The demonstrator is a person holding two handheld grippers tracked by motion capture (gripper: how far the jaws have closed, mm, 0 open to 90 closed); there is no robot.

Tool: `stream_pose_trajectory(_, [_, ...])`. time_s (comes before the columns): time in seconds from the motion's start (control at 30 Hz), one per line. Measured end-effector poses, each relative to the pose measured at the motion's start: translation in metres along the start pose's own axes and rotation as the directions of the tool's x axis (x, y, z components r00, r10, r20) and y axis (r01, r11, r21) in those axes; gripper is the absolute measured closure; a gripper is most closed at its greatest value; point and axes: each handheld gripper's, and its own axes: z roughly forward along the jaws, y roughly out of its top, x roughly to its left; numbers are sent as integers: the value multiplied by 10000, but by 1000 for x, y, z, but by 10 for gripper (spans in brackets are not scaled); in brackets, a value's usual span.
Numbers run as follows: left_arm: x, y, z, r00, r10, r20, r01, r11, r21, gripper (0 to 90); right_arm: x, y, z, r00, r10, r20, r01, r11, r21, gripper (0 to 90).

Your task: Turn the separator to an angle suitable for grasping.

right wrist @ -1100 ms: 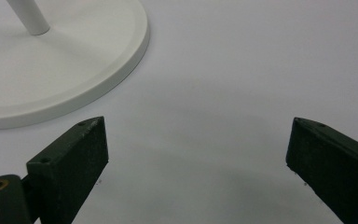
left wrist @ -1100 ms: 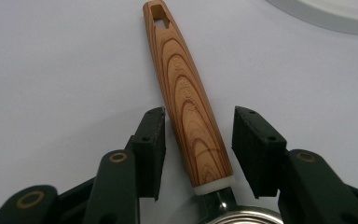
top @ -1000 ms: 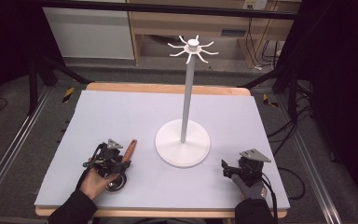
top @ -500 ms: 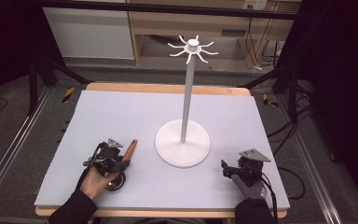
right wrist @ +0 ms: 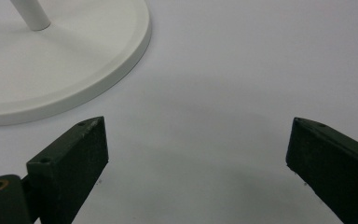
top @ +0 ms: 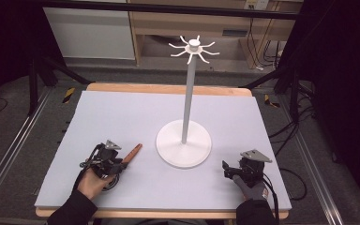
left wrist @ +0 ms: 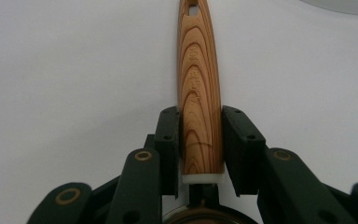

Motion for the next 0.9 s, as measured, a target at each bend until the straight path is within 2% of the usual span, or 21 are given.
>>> stream_pose_trajectory(0.23, [1, -2, 0, 9999, 100, 107, -99, 9998, -146, 653, 0, 0, 0, 10000, -4, 2, 4, 10000, 42, 59])
stream_pose_trajectory(0.27, [2, -2, -1, 9999, 101, 94, -100, 9999, -104, 600, 0, 0, 0, 10000, -6, 2, 6, 10000, 57, 60])
stream_pose_trajectory(0.37, [2, 1, -4, 9998, 195, 23, -195, 9996, -222, 539, 0, 0, 0, 10000, 16, -10, -16, 10000, 52, 59])
stream_pose_trajectory(0.5, [2, 11, -13, 9993, 378, -31, -379, 9981, -482, 501, 0, 0, 1, 10000, 63, -59, -62, 9999, 103, 58])
stream_pose_trajectory(0.6, [1, 17, -14, 9985, 543, -30, -544, 9976, -424, 483, 0, 0, 1, 9999, 76, -90, -74, 9999, 141, 59])
stream_pose_trajectory(0.77, [-3, 32, -10, 9978, 658, -44, -660, 9966, -495, 469, -1, 0, 0, 9998, 190, -84, -190, 9998, 100, 59])
stream_pose_trajectory(0.9, [-3, 38, -5, 9974, 711, -146, -717, 9966, -418, 455, -2, 1, 0, 9997, 220, -90, -219, 9997, 95, 61])
